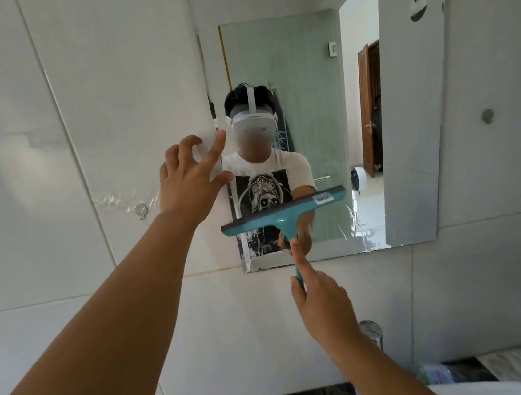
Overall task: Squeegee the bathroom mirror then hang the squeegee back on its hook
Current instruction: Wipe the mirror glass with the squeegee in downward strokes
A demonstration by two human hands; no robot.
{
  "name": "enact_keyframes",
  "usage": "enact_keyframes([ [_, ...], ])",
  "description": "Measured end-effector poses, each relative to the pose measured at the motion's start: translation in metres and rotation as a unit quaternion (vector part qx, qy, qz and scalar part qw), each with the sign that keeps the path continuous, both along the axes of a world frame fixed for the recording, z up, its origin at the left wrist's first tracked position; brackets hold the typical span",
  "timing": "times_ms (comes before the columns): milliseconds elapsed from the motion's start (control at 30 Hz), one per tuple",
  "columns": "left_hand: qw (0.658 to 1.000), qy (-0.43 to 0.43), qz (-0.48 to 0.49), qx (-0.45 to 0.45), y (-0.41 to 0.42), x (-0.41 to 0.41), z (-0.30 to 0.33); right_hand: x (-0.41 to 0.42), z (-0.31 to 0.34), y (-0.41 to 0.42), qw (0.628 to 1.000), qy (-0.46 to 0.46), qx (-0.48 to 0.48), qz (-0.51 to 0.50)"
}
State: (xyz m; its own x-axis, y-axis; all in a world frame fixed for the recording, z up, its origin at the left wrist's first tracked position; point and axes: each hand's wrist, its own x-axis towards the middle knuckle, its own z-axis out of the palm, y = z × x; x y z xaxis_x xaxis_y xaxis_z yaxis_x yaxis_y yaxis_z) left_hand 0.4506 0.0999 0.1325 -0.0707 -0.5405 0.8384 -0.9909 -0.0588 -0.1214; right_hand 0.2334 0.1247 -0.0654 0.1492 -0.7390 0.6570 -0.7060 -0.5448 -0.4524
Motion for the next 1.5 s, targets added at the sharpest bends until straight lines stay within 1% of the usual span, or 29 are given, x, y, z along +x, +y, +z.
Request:
enact_keyframes([
  [100, 1.000, 0.023, 0.017, 0.011, -0.004, 0.002, -0.003, -0.037, 0.007, -0.010, 0.995, 0.097, -0.021, -0.025],
  [267, 0.999, 0.009, 0.008, 0.047, -0.007, 0.011, 0.000, -0.093, 0.016, -0.029, 0.968, 0.231, -0.068, -0.069],
  [400, 0.998, 0.013, 0.010, 0.057, -0.007, 0.009, -0.001, -0.140, 0.022, -0.046, 0.946, 0.290, -0.117, -0.084],
  [500, 0.998, 0.018, 0.003, 0.057, -0.007, 0.009, -0.001, -0.185, 0.028, -0.056, 0.937, 0.318, -0.116, -0.088],
  [600, 0.998, 0.022, -0.001, 0.057, -0.007, 0.009, -0.001, -0.232, 0.034, -0.060, 0.932, 0.325, -0.105, -0.118],
  [667, 0.998, 0.022, -0.004, 0.056, -0.007, 0.009, -0.001, -0.263, 0.034, -0.058, 0.938, 0.301, -0.084, -0.148],
  [733, 0.998, 0.023, -0.003, 0.052, -0.006, 0.009, -0.002, -0.289, 0.029, -0.055, 0.949, 0.264, -0.042, -0.167],
  [800, 0.998, 0.029, -0.005, 0.052, -0.006, 0.008, -0.002, -0.301, 0.017, -0.053, 0.962, 0.220, 0.013, -0.161],
  [900, 0.998, 0.037, 0.000, 0.052, -0.008, 0.007, -0.002, -0.287, -0.006, -0.046, 0.979, 0.148, 0.063, -0.128],
  [967, 0.998, 0.040, 0.004, 0.057, -0.008, 0.006, -0.001, -0.268, -0.022, -0.041, 0.988, 0.071, 0.082, -0.110],
  [1033, 0.997, 0.040, 0.004, 0.059, -0.007, 0.006, -0.001, -0.246, -0.035, -0.037, 0.989, -0.014, 0.103, -0.100],
  [1133, 0.998, 0.037, 0.004, 0.058, -0.005, 0.006, 0.000, -0.211, -0.043, -0.029, 0.982, -0.108, 0.128, -0.088],
  [1233, 0.998, 0.037, 0.002, 0.056, -0.006, 0.006, -0.001, -0.181, -0.039, -0.022, 0.967, -0.195, 0.151, -0.067],
  [1500, 0.999, 0.034, -0.008, 0.041, -0.009, 0.008, -0.003, -0.100, -0.034, -0.008, 0.892, -0.396, 0.216, -0.024],
])
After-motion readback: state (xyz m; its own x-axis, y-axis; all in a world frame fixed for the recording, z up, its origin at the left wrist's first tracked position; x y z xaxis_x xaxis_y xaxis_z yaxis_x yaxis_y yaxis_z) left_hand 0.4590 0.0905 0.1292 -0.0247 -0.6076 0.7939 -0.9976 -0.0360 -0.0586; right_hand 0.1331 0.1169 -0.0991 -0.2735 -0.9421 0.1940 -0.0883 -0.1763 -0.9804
